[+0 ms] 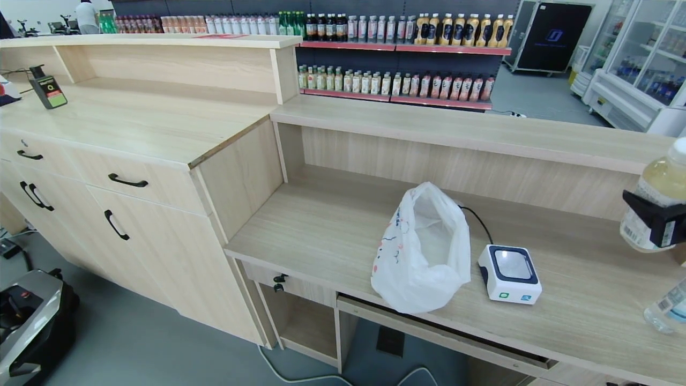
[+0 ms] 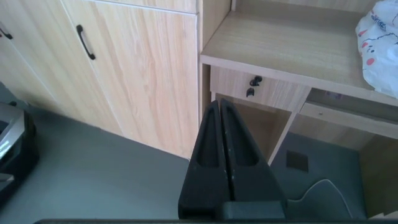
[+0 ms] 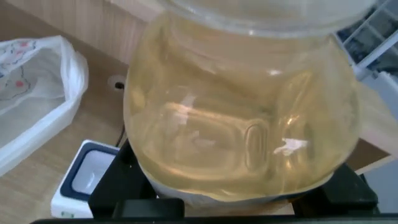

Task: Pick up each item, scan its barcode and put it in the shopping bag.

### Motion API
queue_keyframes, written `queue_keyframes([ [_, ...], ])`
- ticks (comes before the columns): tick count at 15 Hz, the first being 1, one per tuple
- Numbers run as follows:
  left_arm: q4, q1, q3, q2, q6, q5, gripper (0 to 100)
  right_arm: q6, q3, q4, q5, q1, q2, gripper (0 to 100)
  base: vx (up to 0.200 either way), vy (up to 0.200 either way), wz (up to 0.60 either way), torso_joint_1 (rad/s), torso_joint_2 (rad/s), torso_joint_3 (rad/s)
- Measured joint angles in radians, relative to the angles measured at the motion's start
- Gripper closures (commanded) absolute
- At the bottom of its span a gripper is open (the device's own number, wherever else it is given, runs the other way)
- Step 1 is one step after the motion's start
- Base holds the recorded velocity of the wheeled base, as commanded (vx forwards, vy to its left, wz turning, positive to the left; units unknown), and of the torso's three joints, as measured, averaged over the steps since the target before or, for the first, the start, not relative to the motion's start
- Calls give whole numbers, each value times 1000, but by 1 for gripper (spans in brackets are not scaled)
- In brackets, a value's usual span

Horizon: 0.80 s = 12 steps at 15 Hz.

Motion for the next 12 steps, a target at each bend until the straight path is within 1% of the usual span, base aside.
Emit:
queue_keyframes([
  [1, 0, 0, 0, 0, 0, 0, 100, 0, 1, -47, -31, 27, 8, 100, 0, 0, 600, -7, 7, -2],
  [2, 0, 0, 0, 0, -1, 0, 100, 1, -2, -80, -84, 65, 21, 100, 0, 0, 600, 7, -2, 2],
  [3, 0, 0, 0, 0, 0, 0, 100, 11, -15, -109, -121, 104, 40, 100, 0, 0, 0, 0, 0, 0],
  [5, 0, 0, 0, 0, 0, 0, 100, 67, -45, -99, -120, 169, 103, 100, 0, 0, 0, -23, 35, 21],
  [8, 0, 0, 0, 0, 0, 0, 100, 112, -88, -99, -63, 240, 219, 100, 0, 0, 0, -162, 320, 154],
  [11, 0, 1, 0, 0, 0, 0, 100, 123, -97, -112, -50, 258, 341, 100, 0, 0, 0, -180, 367, 180],
  [12, 0, 0, 0, 0, 0, 0, 100, 136, -104, -133, -49, 260, 380, 100, 0, 0, 0, -80, 193, 80],
])
